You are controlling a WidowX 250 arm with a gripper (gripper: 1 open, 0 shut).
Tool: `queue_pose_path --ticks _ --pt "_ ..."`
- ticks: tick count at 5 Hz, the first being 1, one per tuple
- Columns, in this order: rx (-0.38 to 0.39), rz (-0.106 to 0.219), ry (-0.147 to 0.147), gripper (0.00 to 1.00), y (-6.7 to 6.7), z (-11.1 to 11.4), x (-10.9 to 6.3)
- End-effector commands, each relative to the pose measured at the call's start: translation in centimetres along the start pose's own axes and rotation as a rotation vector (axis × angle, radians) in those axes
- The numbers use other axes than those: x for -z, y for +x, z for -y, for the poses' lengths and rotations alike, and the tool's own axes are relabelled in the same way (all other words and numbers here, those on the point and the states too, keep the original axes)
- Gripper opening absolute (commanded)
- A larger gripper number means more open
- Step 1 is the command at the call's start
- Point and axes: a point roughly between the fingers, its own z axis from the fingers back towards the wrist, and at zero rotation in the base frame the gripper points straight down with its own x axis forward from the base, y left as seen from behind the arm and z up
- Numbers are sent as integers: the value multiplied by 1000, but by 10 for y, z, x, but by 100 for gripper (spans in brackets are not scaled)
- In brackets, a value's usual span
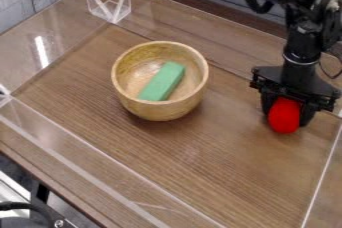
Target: Move the red fruit to the right side of the table
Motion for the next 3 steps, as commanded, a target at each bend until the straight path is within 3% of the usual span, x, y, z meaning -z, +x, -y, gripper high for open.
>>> queue_pose_path --ticks 1,3 --pt "-10 78 -20 100 20 1 -19" --pt "-33 103 -24 100 26 -3 -19"
